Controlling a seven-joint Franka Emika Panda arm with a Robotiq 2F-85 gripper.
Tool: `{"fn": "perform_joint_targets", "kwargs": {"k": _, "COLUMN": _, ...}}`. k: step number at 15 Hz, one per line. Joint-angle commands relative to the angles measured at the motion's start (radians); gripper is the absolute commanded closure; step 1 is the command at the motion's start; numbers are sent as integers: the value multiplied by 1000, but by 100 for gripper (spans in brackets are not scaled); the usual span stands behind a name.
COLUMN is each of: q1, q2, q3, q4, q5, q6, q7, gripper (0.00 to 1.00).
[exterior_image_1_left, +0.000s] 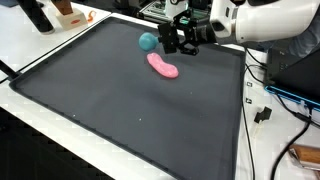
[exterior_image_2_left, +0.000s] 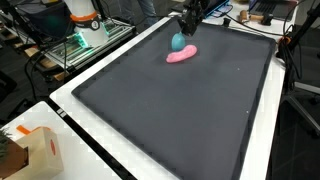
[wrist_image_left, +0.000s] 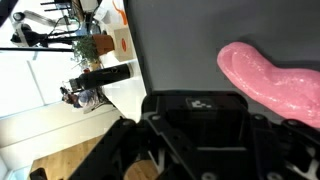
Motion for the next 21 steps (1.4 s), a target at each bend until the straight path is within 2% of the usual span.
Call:
{"fn": "perform_joint_targets", "kwargs": {"k": 1, "q1": 16, "q2": 40, "q3": -11, "q4": 37, "q5": -10, "q6": -58, "q7": 34, "gripper": 65}}
{"fn": "perform_joint_targets", "kwargs": {"k": 11, "q1": -25, "q2": 15, "q3": 0, "q4": 13, "q5": 5, "q6": -18, "q7": -15, "gripper": 65}}
{"fn": "perform_joint_targets", "kwargs": {"k": 21, "q1": -101, "q2": -92, "q3": 12, "q4": -42, "q5": 73, "q6": 84, "q7": -120, "gripper": 65}}
